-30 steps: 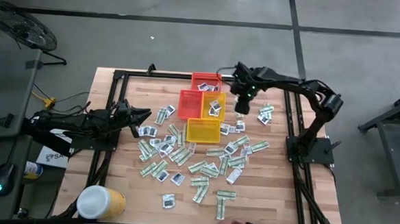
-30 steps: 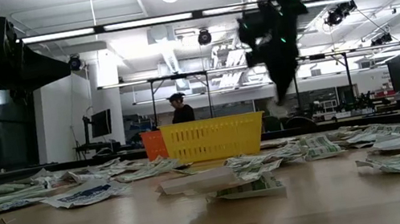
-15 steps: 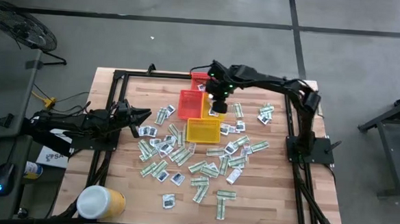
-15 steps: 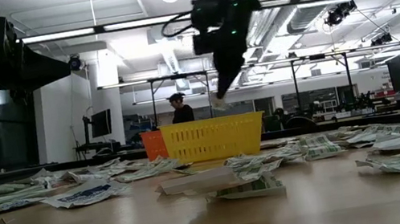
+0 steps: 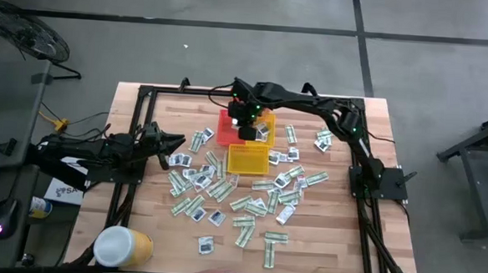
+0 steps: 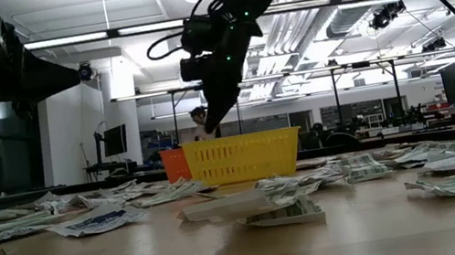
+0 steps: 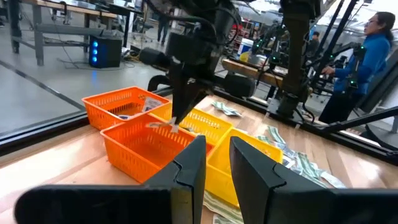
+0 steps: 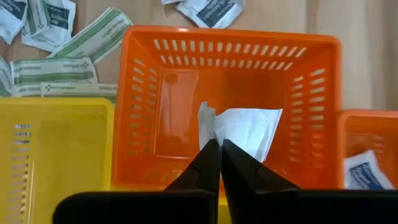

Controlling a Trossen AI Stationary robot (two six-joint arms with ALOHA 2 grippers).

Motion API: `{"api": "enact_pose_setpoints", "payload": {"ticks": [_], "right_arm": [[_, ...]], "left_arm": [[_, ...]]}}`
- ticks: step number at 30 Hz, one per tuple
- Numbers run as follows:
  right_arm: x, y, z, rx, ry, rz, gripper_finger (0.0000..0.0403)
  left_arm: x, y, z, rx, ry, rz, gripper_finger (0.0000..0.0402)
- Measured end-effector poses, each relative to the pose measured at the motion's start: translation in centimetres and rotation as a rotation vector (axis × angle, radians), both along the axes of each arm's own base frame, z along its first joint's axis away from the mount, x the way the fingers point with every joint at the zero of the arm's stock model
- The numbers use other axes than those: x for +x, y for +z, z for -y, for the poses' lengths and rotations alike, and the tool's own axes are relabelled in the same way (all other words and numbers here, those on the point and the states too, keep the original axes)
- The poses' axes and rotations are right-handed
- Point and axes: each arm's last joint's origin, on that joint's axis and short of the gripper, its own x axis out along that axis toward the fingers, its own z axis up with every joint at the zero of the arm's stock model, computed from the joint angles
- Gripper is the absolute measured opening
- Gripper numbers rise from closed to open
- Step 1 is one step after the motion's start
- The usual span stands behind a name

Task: Pick & Place First Aid Supplies
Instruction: Put the bandage into the bottom orange bin

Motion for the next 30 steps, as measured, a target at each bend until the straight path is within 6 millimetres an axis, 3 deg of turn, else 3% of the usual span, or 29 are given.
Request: {"api": "enact_pose_setpoints", "payload": {"ticks": [5, 13, 18, 30], "right_arm": [[0.0, -0.1, 0.0, -0.025, -0.006, -0.014, 0.0036], [-0.4, -0.2, 0.0, 0.015, -0.064, -0.049, 0.0114], [-1.7, 0.6, -0.1, 0.013, -0.101, -0.137, 0.0148], [-5.9, 3.8, 0.5, 0.028, -0.256, -0.318, 0.0145]], "left_arm": [[0.0, 0.0, 0.0, 0.000, 0.001, 0.000, 0.0073], [0.0, 0.0, 0.0, 0.000, 0.002, 0.000, 0.0073], [0.0, 0.0, 0.0, 0.000, 0.002, 0.000, 0.0073], [0.0, 0.0, 0.0, 0.000, 0.002, 0.000, 0.0073]]}}
